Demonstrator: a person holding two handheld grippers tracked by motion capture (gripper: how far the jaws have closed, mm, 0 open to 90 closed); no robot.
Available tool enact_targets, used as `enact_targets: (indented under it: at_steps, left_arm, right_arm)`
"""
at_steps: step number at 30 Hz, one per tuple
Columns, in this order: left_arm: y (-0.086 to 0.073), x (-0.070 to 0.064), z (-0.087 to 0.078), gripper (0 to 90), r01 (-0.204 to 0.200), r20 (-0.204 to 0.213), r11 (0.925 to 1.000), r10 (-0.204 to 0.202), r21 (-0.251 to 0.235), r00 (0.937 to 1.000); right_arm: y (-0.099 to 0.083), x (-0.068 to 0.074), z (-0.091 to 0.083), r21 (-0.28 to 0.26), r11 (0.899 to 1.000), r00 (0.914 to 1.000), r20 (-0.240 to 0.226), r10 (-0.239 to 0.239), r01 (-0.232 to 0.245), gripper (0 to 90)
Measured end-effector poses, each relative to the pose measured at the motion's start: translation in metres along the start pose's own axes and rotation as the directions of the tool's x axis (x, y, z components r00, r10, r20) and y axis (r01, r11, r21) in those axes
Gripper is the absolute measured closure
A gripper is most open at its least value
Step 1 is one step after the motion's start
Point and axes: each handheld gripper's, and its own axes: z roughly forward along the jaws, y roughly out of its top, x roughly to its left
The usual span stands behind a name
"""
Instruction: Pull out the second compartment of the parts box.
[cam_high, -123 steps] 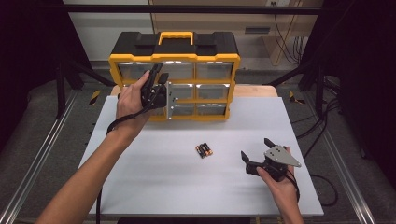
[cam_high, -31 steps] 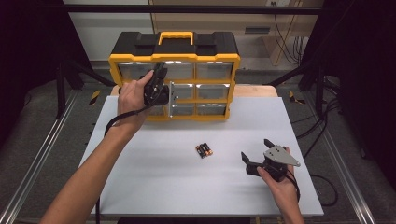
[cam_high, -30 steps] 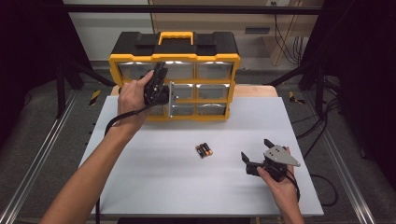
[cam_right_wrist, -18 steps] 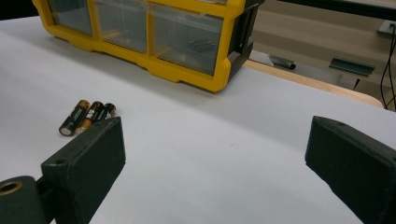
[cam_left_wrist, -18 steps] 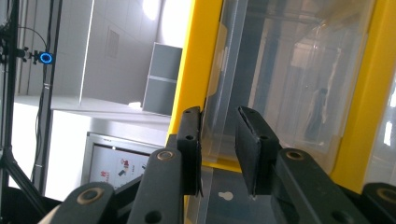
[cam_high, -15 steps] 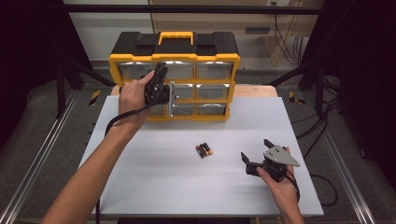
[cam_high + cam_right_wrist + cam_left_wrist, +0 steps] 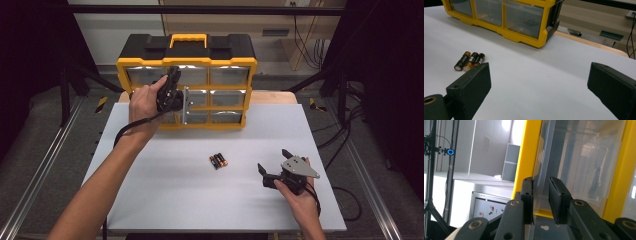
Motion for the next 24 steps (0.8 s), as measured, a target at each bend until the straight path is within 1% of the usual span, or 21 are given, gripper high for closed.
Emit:
enact_targets:
  at_steps: [3,6,8,14,17,24]
  left_arm:
    - [0.0015,-0.0002,0.0014,73.6,0.004,-0.006,1.0000,-0.004,-0.003,1.0000]
    - [0.0026,-0.0002,0.0014,74.0,0.000,-0.009,1.0000,0.000,0.004,1.0000]
    - [0.0022,-0.0012,0.0020,74.3,-0.002,-0.010,1.0000,0.002,-0.002,1.0000]
    - [0.0029,-0.0019,0.0020,75.3,-0.009,-0.018,0.9999,0.009,0.008,0.9998]
    - [0.0042,-0.0015,0.0018,75.8,-0.020,-0.020,0.9996,0.021,0.019,0.9996]
    - [0.0059,-0.0026,0.0031,77.0,-0.019,-0.034,0.9996,0.020,0.022,0.9992]
  right_arm:
    - [-0.0002,-0.0002,-0.0001,-0.001,1.000,1.0000,-0.001,0.002,-0.002,5.3]
    - [-0.0003,-0.0002,0.0000,-0.002,1.000,1.0000,-0.001,0.003,-0.003,5.3]
    - [-0.0003,0.0003,-0.0003,-0.002,1.000,0.9999,-0.004,0.011,-0.011,5.3]
    - [-0.0008,0.0012,0.0009,0.001,1.000,1.0000,-0.003,0.005,-0.005,5.3]
    - [-0.0004,0.0008,0.0004,-0.002,1.000,1.0000,-0.004,0.007,-0.007,5.3]
    - [-0.0005,0.0004,0.0001,0.000,1.000,1.0000,-0.006,0.005,-0.005,5.3]
